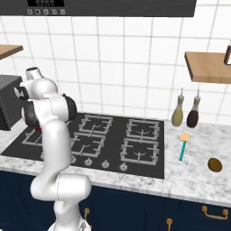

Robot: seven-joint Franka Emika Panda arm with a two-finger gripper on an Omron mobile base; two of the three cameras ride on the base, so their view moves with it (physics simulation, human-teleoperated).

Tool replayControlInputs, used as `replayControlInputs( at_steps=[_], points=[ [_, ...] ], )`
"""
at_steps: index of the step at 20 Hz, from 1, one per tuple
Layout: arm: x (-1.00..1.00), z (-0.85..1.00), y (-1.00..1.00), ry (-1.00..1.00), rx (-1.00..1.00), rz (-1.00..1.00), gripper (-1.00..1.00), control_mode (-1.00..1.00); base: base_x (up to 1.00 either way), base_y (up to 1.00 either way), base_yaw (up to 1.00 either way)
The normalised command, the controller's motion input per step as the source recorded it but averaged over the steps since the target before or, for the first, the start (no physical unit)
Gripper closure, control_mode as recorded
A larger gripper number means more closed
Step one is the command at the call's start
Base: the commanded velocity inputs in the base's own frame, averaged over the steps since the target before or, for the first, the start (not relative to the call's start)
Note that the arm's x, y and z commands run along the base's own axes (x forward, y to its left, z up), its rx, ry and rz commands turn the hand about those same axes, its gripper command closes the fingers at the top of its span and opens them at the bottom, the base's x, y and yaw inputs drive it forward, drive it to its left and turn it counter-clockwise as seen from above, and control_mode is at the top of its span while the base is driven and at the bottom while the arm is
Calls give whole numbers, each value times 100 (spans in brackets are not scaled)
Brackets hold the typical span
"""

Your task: Put the avocado and broccoli in the pot. Retrieve the spatula and lightly stir the vegetables in the pot.

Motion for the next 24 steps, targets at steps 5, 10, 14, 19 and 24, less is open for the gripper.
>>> replayControlInputs(
  at_steps=[5, 10, 14, 19, 24],
  points=[
    [-30, 33, -16, -9, 0, -1, -100, -100, 0, 0, 0],
    [-91, 47, -48, -17, 0, 0, -100, -100, 0, 0, 0],
    [-100, 18, -64, -7, 0, -1, -100, -100, 0, 0, 0],
    [-97, 0, -86, 0, 1, -4, -100, -100, 0, 0, 0],
    [-91, 1, -100, 0, 0, -2, -100, -100, 0, 0, 0]
  ],
)
